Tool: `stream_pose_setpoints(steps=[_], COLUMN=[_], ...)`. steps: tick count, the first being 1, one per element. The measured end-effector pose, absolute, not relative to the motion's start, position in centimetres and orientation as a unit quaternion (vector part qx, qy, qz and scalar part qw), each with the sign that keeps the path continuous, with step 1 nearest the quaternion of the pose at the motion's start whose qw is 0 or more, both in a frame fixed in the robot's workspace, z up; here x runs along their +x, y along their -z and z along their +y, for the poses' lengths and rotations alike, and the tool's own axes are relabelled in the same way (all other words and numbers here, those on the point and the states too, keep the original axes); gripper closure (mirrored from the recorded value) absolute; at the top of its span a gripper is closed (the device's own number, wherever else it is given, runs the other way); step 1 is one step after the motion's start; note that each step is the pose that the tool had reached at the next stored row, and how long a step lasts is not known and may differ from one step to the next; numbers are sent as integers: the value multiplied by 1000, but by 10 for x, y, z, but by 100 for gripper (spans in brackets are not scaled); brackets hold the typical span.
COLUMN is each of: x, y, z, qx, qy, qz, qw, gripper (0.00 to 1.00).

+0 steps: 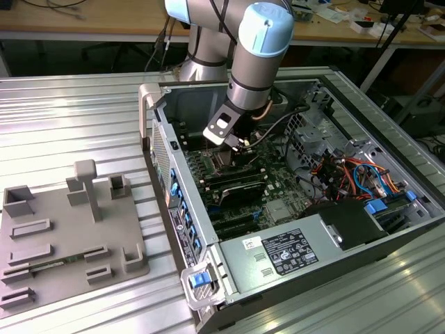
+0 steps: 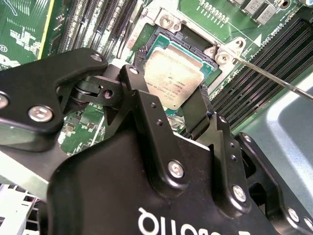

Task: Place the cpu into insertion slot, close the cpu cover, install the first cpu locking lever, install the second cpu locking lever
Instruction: 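Place the cpu into insertion slot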

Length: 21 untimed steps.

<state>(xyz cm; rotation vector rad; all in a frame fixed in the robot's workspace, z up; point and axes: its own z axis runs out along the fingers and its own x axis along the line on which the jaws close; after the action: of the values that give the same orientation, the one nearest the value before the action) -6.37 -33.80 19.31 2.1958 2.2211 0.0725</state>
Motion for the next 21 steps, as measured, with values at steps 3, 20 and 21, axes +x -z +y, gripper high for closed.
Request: stream_pose_setpoints(steps=[3,20,21], x=[-64,-64,-64], y=[-193,-193,-193], z=[-338,-337,-337], qx=[703,709,709], qy=[-23,-23,-23], qz=[711,704,704], qw=[9,9,9], gripper=[45,39,39])
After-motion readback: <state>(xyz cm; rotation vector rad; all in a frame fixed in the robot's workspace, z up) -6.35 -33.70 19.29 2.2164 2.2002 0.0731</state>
